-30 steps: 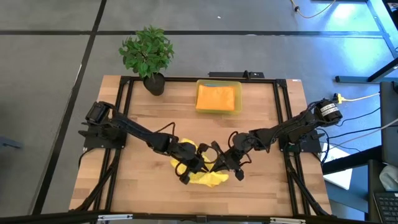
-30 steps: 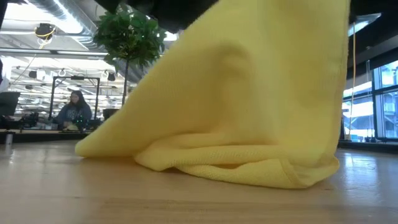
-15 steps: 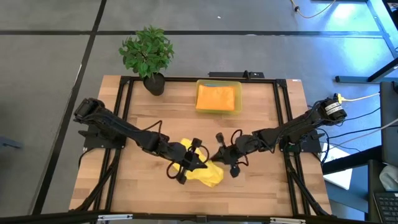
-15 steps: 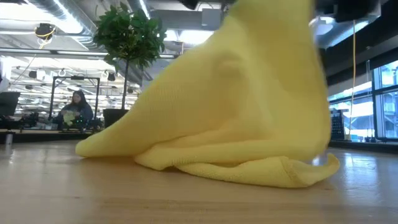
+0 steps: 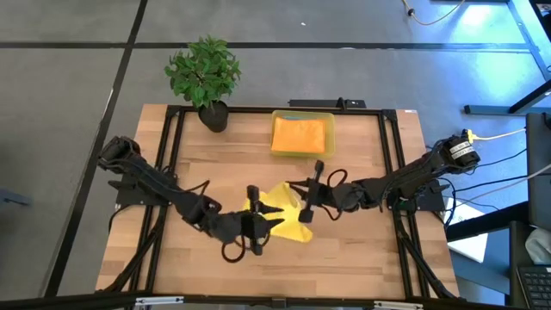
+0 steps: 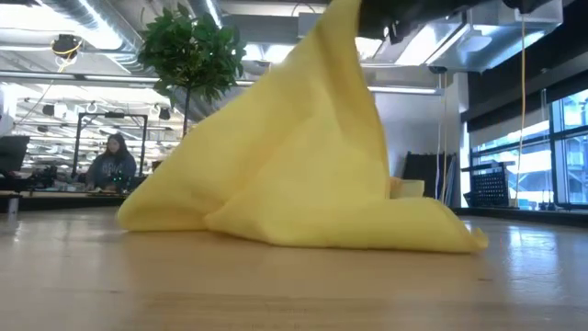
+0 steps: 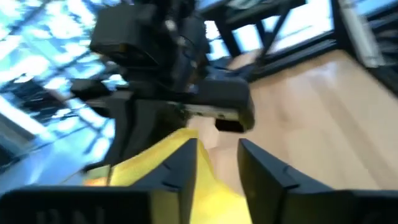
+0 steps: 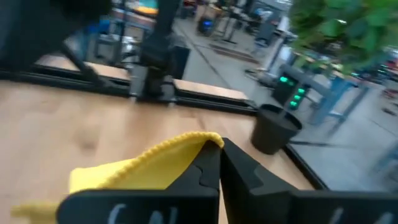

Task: Fold microfiber towels
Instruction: Fold the yellow microfiber towel

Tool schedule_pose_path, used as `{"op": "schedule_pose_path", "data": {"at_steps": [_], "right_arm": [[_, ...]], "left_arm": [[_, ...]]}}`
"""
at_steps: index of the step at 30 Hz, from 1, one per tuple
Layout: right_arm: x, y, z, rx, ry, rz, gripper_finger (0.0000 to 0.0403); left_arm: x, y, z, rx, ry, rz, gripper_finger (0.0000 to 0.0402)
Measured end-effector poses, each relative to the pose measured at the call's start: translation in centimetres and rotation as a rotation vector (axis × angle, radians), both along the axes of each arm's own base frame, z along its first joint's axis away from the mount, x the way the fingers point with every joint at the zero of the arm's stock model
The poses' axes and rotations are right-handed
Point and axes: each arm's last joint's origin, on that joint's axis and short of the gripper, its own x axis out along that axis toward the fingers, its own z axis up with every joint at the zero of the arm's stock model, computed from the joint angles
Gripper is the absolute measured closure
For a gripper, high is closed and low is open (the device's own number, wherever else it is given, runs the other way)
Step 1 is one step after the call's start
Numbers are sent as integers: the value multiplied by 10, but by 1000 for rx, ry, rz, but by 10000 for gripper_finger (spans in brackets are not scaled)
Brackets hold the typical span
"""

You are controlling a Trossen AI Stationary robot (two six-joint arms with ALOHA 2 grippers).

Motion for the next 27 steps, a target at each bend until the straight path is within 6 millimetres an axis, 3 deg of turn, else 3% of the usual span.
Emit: {"op": "schedule_pose_path", "data": {"at_steps": [4, 10, 17, 27], "right_arm": [[1, -5, 4, 1, -39, -83, 400], [3, -12, 7, 10, -73, -106, 400], [4, -17, 7, 24, -77, -125, 400], [4, -17, 7, 30, -78, -124, 400]], "left_arm": [[-1, -4, -5, -6, -39, 149, 256], [15, -2, -30, -81, -53, 267, 224], [32, 9, -51, -105, -139, 452, 213], [53, 16, -71, -174, -202, 467, 207]]}}
